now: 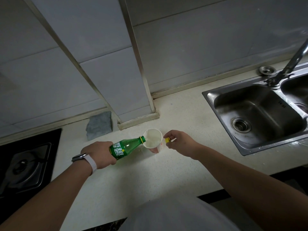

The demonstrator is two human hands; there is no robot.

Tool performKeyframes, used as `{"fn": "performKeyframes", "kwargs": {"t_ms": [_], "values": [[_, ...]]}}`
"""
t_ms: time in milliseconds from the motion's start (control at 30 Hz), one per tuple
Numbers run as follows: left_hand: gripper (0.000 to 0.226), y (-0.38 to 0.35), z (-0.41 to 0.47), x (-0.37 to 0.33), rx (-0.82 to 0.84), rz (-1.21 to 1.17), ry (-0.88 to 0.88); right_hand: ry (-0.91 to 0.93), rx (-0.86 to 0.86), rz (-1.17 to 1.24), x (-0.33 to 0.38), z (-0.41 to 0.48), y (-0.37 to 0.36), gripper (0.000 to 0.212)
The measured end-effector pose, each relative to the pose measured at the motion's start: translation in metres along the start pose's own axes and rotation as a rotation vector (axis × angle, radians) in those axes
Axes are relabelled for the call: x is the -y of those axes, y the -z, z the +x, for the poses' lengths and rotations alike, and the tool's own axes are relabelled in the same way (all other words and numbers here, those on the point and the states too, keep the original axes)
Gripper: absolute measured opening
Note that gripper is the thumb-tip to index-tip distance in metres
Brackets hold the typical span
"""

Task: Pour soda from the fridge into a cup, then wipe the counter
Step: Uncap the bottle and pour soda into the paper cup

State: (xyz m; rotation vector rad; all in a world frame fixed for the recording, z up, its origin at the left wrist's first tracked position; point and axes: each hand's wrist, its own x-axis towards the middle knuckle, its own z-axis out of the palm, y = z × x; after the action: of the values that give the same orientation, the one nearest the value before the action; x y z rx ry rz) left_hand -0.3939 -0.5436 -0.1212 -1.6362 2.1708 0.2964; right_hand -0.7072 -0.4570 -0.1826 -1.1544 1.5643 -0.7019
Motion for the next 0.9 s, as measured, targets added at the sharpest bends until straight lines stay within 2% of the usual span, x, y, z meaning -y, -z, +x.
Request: {"fn": "performKeyframes", "kwargs": {"t_ms": [367, 667, 900], "values": [[0.034, 0.001, 0.003, -0.001, 0.029, -0.042, -0.004, -0.022, -0.003, 0.011, -0.002, 0.003, -0.001, 0.024], [0.040, -0.006, 0.004, -0.006, 0.009, -0.329, -0.042, -0.047, -0.027, 0.077, 0.004, 0.005, 0.001, 0.022], [0.048, -0.016, 0.001, -0.012, -0.027, -0.599, -0.066, -0.015, -0.048, 0.221, 0.027, 0.002, 0.006, 0.025]]}}
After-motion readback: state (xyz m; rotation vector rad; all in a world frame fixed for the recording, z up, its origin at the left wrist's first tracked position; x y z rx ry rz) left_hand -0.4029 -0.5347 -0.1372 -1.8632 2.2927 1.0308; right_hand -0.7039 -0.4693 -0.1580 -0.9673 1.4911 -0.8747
